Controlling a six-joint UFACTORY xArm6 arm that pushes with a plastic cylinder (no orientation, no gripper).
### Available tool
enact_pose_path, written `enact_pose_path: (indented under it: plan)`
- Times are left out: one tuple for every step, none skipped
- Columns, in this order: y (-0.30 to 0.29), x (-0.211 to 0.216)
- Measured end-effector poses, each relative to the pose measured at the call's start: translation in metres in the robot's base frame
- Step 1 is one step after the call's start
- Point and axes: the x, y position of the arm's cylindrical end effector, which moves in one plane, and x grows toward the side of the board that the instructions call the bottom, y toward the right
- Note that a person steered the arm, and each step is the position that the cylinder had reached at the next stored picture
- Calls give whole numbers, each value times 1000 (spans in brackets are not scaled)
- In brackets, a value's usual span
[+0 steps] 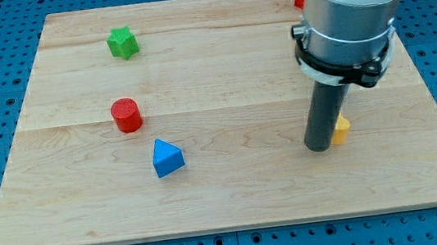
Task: Push the blue triangle to the bottom center of the board
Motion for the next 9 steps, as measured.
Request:
enact_pose_path:
  plan:
    - [-2,0]
    - [-66,13]
    - [-152,-15]
    - [-163,-75]
    - [-217,-59]
    - [-246,-29]
    - [-196,-28]
    - [-165,-27]
    - [-193,-13]
